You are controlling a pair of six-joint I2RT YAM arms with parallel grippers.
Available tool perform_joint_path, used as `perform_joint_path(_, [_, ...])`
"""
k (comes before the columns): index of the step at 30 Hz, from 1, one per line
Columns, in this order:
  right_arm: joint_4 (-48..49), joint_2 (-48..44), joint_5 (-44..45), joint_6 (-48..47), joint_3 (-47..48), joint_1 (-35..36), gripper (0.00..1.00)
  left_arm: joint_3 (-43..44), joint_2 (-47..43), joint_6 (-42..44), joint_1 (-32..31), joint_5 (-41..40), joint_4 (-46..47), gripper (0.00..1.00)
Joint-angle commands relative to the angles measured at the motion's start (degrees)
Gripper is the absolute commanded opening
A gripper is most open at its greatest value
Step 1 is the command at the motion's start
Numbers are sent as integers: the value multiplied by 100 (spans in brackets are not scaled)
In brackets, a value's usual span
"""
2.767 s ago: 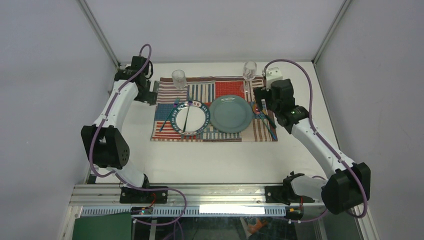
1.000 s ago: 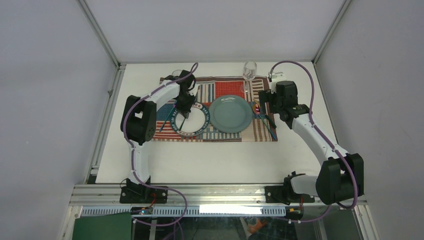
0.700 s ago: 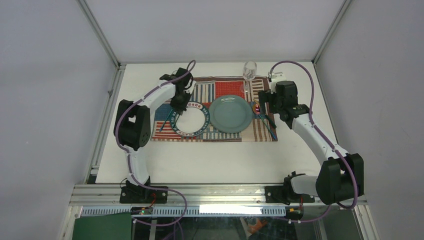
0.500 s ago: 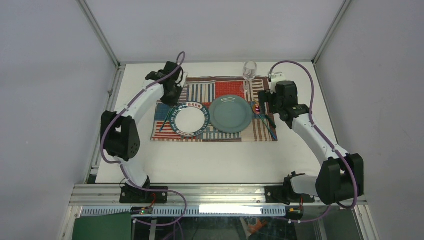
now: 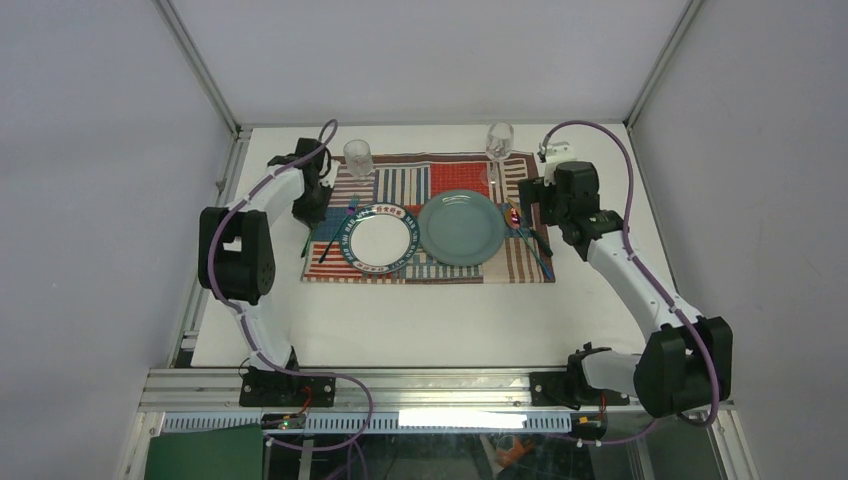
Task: Set the dinner table for one person
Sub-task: Adjust the fork on the napkin.
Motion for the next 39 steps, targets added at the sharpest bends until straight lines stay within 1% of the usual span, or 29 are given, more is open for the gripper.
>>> perform_joint_path(1, [290, -318, 117, -78, 148, -33, 100, 234, 263, 66, -29, 156, 423, 0])
perform_joint_path(9, [322, -550, 159, -227, -36, -36, 100, 499, 760, 65, -33, 235, 440, 0])
perform_joint_path(17, [323, -537, 161, -233, -86, -37, 100, 891, 1072, 73, -38, 391, 408, 0])
perform_joint_path(22, [399, -578, 186, -266, -111, -39, 100, 976, 1253, 106, -53, 472, 383, 0])
perform_joint_path(27, [406, -538, 221, -297, -111, -43, 100, 929, 1304, 68, -66, 536, 348, 0])
perform_joint_path(36, [441, -466, 199, -293, -75, -39, 100, 501, 985, 72, -142, 692, 346, 0])
perform_joint_path(37, [444, -468, 236, -272, -65, -42, 100, 440, 945, 60, -152, 694, 363, 0])
perform_joint_path(38, [448, -473, 229, -276, -63, -38, 100, 374, 901, 55, -160, 718, 389, 7])
perform_joint_path(39, [421, -465, 197, -288, -56, -43, 100, 315, 865, 55, -181, 745, 396, 10])
